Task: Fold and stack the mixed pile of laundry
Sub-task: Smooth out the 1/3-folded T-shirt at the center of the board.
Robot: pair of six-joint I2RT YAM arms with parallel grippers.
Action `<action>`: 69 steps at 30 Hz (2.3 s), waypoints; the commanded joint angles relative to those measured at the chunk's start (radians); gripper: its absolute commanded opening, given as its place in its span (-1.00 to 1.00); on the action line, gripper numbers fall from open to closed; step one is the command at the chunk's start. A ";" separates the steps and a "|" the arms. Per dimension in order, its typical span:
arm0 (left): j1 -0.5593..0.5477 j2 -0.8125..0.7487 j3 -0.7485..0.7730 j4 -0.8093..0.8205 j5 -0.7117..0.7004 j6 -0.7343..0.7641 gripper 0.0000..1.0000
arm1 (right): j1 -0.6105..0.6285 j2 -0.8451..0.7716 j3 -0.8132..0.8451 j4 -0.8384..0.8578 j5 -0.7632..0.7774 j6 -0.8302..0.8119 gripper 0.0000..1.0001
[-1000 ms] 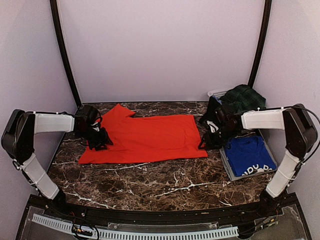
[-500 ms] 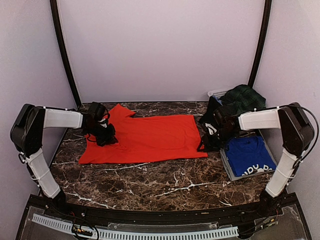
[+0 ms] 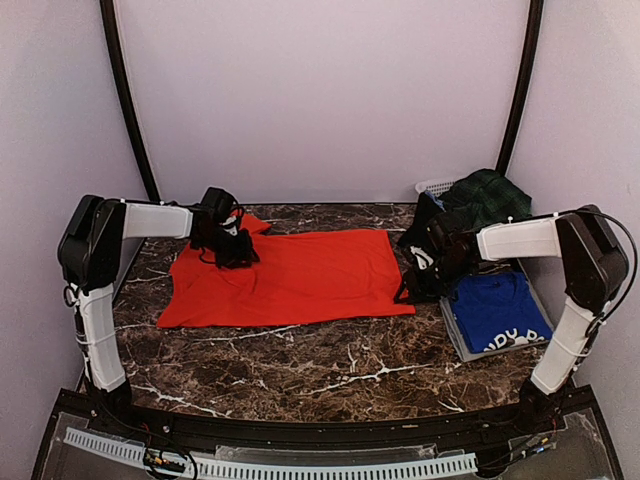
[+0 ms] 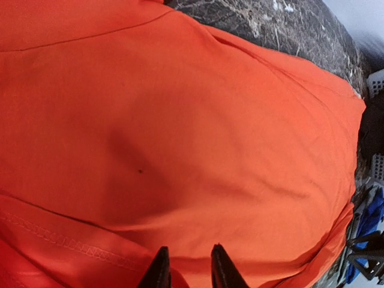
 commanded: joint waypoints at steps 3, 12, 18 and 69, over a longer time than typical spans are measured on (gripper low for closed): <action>-0.005 -0.088 0.035 0.010 0.045 0.114 -0.30 | 0.018 0.014 0.024 0.031 -0.021 -0.010 -0.23; 0.013 -0.331 -0.185 -0.075 -0.186 0.016 -0.15 | 0.045 0.026 0.060 0.026 0.002 -0.025 -0.23; 0.027 -0.239 -0.173 -0.164 -0.221 -0.007 -0.15 | 0.086 0.052 0.106 0.013 0.036 -0.047 -0.24; 0.206 -0.249 -0.177 0.021 -0.011 -0.031 -0.17 | 0.373 0.627 1.108 -0.081 -0.014 -0.019 -0.38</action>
